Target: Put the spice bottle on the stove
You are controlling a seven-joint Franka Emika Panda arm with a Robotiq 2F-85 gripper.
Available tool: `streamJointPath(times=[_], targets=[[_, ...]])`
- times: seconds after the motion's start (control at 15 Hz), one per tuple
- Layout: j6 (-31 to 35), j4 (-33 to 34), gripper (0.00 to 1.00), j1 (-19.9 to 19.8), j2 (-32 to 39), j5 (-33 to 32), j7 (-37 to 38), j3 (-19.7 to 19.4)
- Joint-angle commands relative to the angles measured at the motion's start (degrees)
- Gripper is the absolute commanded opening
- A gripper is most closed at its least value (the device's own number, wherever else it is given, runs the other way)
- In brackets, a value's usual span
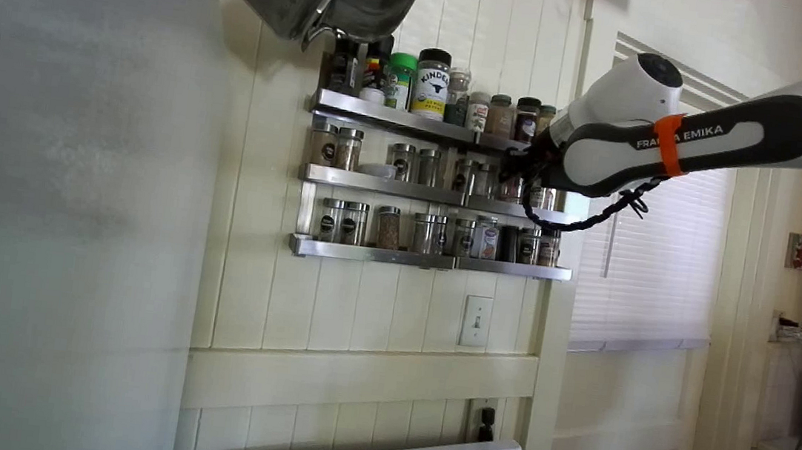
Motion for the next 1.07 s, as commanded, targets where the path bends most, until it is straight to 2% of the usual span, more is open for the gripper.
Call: streamJointPath(times=[0.0,0.47,1.0], targets=[[-5.47,0.41,0.23,-0.07,-2.0,-1.89,2.73,1.05],[-18.05,1.89,0.23,1.98,-3.55,1.0,-0.37,1.67],[-36.61,5.74,0.23,3.25,-5.75,5.43,-3.05,0.9]])
